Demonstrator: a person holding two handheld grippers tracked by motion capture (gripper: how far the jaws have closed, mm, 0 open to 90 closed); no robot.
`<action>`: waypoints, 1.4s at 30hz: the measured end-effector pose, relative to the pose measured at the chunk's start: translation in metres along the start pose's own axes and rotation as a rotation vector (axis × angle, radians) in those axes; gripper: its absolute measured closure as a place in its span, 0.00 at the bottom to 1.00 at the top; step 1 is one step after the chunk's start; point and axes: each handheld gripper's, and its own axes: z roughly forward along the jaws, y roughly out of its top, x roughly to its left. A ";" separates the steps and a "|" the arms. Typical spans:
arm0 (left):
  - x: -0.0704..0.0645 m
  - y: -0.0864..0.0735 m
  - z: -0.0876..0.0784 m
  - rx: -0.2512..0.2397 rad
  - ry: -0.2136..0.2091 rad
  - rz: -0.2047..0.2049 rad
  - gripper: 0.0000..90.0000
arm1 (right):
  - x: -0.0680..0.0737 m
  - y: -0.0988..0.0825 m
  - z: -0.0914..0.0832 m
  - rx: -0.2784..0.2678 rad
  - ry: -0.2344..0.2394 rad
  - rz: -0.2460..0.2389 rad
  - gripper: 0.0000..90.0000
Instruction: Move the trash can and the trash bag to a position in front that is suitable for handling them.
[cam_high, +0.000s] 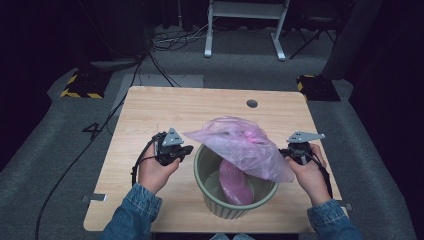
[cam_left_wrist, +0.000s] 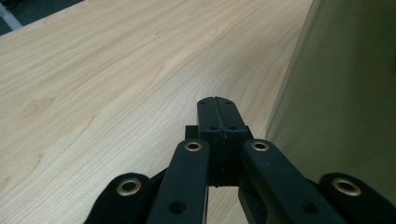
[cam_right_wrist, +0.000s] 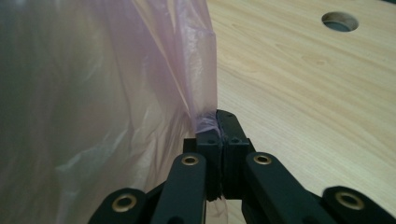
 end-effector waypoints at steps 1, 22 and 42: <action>0.000 0.000 -0.001 -0.015 0.003 -0.001 1.00 | 0.001 -0.001 0.000 -0.003 0.003 0.003 0.98; -0.014 0.010 -0.074 -0.308 0.006 -0.019 0.38 | 0.017 0.025 -0.053 -0.200 -0.053 -0.085 1.00; -0.027 0.043 -0.106 -0.432 0.037 0.037 0.35 | 0.030 0.044 -0.071 -0.235 -0.089 -0.144 1.00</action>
